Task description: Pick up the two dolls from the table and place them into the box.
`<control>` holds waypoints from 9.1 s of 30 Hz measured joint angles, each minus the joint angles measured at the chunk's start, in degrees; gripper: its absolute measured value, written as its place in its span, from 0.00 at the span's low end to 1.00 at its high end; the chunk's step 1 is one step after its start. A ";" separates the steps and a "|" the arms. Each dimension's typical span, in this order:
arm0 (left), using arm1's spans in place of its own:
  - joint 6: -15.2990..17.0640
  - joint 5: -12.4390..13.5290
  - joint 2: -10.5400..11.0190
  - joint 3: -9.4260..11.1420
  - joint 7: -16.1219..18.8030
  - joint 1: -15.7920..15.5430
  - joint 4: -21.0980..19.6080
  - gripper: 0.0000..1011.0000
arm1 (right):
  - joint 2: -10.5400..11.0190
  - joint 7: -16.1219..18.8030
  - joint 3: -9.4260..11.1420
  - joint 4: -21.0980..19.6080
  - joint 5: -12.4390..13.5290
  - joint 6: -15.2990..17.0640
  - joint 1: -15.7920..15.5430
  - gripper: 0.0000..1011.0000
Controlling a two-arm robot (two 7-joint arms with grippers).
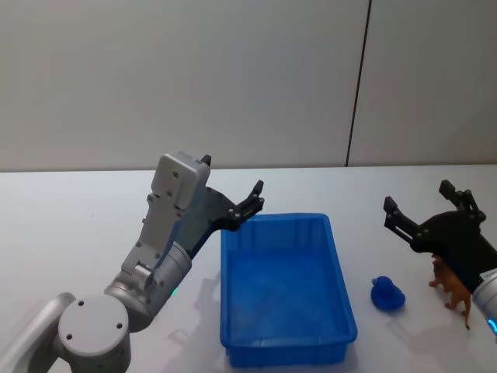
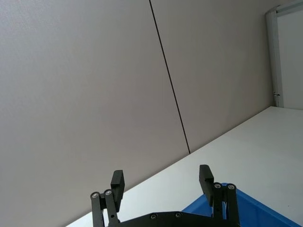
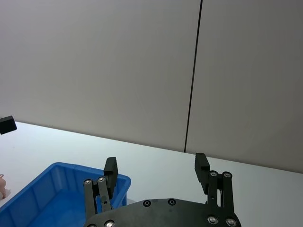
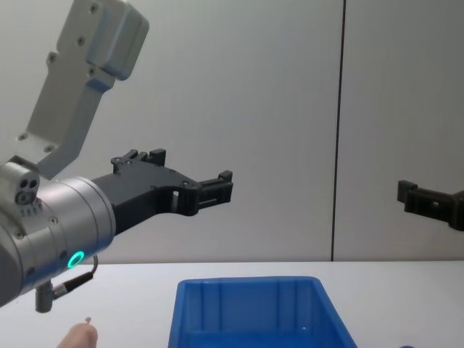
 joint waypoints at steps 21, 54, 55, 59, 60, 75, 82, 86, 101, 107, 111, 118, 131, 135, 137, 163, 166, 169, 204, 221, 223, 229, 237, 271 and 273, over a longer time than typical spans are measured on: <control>0.00 0.00 0.00 0.00 0.00 0.00 0.00 0.99 | 0.00 0.00 0.00 0.00 0.00 0.00 0.00 0.99; 0.00 0.00 0.00 0.00 0.00 0.00 0.00 0.99 | 3.18 -2.62 1.30 -3.37 0.42 1.40 -4.53 0.99; 0.00 0.00 0.00 0.00 0.00 0.00 0.00 0.99 | 3.59 -2.99 1.50 -3.77 0.51 1.61 -5.09 0.99; 0.00 0.00 0.00 0.00 0.00 0.00 0.00 0.99 | 6.20 -5.21 2.92 -6.08 1.18 2.92 -8.55 0.99; 0.00 0.00 0.00 0.00 0.00 0.00 0.00 0.99 | 7.19 -6.05 3.50 -6.85 1.44 3.47 -9.82 0.99; 0.00 0.00 0.00 0.00 0.00 0.00 0.00 0.99 | 12.20 -9.92 6.88 -9.70 2.20 9.44 -14.76 0.99; 0.00 0.00 0.00 0.00 0.00 0.00 0.00 0.99 | 10.16 -7.29 5.51 -6.64 -0.05 13.04 -10.78 0.99; 0.00 0.00 0.00 0.00 0.00 0.00 0.00 0.99 | 8.87 -6.52 4.73 -4.73 -1.36 14.64 -8.77 0.99; 0.00 0.00 0.00 0.00 0.00 0.00 0.00 0.99 | 3.57 -6.52 2.57 4.91 -5.05 19.99 -1.52 0.99; 0.00 0.00 0.00 0.00 0.00 0.00 0.00 0.99 | 1.83 -5.48 1.85 9.17 -6.15 20.40 1.16 0.99; 0.00 0.00 0.00 0.00 0.00 0.00 0.00 0.99 | 0.49 -4.33 1.25 12.55 -7.04 20.45 3.17 0.99; 0.00 0.00 0.00 0.00 0.00 0.00 0.00 0.99 | -0.97 -2.97 0.58 16.38 -8.02 20.46 5.41 0.97; 0.00 0.00 0.00 0.00 0.00 0.00 0.00 0.99 | -2.16 -1.82 0.03 19.55 -8.86 20.45 7.27 0.67; 0.00 0.00 0.00 0.00 0.00 0.00 0.00 0.99 | -2.39 -1.62 -0.06 20.12 -9.04 20.41 7.64 0.51; 0.00 0.00 0.00 0.00 0.00 0.00 0.00 0.99 | -2.45 -1.57 -0.08 20.32 -9.08 20.39 7.77 0.48; 0.00 0.00 0.00 0.00 0.00 0.00 0.00 0.99 | -2.46 -2.11 0.62 16.95 -9.99 13.88 8.20 0.44; 0.00 0.00 -0.01 0.00 0.00 0.00 0.00 0.99 | -2.44 -1.78 0.72 15.66 -10.05 12.58 8.29 0.44; 0.00 0.00 -0.01 0.00 0.00 0.00 0.00 0.99 | -2.46 -1.06 0.77 14.35 -10.06 11.38 8.43 0.44; 0.00 0.00 0.00 0.00 0.00 0.00 0.00 0.99 | -9.50 17.42 -6.04 10.29 -9.02 18.33 13.03 0.44; 0.00 0.00 -0.01 0.00 0.00 0.00 0.00 0.99 | -15.49 22.00 -11.02 19.12 -13.03 24.42 17.62 0.73; 0.00 0.00 0.00 0.00 -0.01 0.00 0.00 0.99 | -15.76 22.20 -11.25 19.57 -13.20 24.64 17.85 0.79; 0.00 0.00 -0.01 0.00 -0.01 0.00 0.00 0.99 | -16.33 22.65 -11.72 20.51 -13.62 25.13 18.36 0.95; 0.00 0.00 0.00 0.00 0.00 0.00 0.00 0.99 | -15.00 21.57 -10.33 19.46 -13.20 24.29 18.07 0.99; 0.00 0.00 0.00 0.00 -0.01 0.00 0.00 0.99 | 4.33 21.80 6.21 1.74 8.08 17.01 5.02 0.99; 0.00 0.00 -0.01 0.00 0.00 0.00 0.00 0.99 | 5.15 22.24 6.60 1.08 8.95 18.04 4.32 0.99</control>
